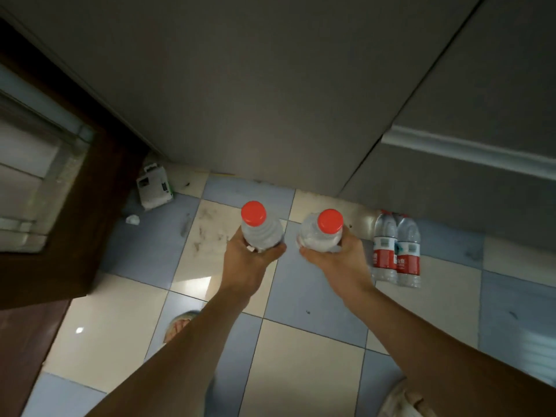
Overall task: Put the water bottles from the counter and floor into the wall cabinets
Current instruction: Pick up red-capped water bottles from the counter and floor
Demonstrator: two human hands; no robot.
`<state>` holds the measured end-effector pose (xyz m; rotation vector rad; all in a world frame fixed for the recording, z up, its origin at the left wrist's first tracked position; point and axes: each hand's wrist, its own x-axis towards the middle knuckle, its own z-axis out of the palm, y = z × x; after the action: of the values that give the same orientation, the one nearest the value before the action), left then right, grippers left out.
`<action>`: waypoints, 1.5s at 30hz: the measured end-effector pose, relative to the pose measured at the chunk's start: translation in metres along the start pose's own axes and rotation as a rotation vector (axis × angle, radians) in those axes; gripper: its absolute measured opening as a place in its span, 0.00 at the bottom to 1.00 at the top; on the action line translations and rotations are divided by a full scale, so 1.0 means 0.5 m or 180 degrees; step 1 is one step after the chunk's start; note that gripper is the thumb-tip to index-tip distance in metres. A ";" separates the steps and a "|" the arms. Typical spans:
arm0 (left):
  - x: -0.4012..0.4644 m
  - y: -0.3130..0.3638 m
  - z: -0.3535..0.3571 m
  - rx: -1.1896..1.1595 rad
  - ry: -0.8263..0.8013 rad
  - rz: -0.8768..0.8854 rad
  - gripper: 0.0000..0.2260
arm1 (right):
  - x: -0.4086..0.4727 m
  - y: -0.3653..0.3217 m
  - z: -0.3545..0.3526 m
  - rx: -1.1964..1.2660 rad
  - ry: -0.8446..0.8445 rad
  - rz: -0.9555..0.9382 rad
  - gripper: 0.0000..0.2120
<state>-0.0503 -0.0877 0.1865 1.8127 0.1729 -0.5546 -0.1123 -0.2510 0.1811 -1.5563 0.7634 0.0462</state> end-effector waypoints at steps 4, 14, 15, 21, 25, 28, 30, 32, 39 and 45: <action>-0.099 0.240 -0.117 -0.0090 0.0186 0.0141 0.21 | -0.107 -0.254 0.006 0.0056 -0.0168 -0.0174 0.28; -0.347 0.898 -0.457 0.0046 0.0020 0.0971 0.19 | -0.443 -0.967 0.057 -0.0007 -0.0208 -0.0967 0.22; -0.365 0.956 -0.489 0.0046 -0.0031 0.1059 0.18 | -0.473 -1.028 0.066 0.0019 -0.0178 -0.1071 0.22; -0.413 1.231 -0.655 0.0107 -0.0328 0.1712 0.17 | -0.592 -1.336 0.106 0.0044 0.0032 -0.1779 0.15; -0.414 1.399 -0.710 0.0022 -0.0341 0.2036 0.19 | -0.634 -1.512 0.105 0.0037 0.0235 -0.2197 0.12; -0.422 1.528 -0.722 -0.0098 -0.0340 0.2316 0.21 | -0.651 -1.631 0.090 0.0078 0.0392 -0.2387 0.14; -0.426 1.618 -0.719 -0.0229 -0.0315 0.2573 0.20 | -0.652 -1.715 0.071 0.0112 0.0543 -0.2572 0.17; -0.440 1.708 -0.710 -0.0405 -0.0272 0.2793 0.22 | -0.656 -1.795 0.051 0.0222 0.0766 -0.2699 0.22; -0.475 2.040 -0.676 -0.0835 -0.0126 0.3428 0.24 | -0.656 -2.088 -0.076 0.0680 0.1069 -0.3258 0.31; -0.473 2.297 -0.625 -0.1344 -0.0174 0.3336 0.18 | -0.636 -2.326 -0.197 0.0944 0.1007 -0.3663 0.23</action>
<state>0.2785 -0.1197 1.3541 1.2371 -0.6307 0.1792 0.1664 -0.2749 1.3583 -1.5234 0.0086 -1.1221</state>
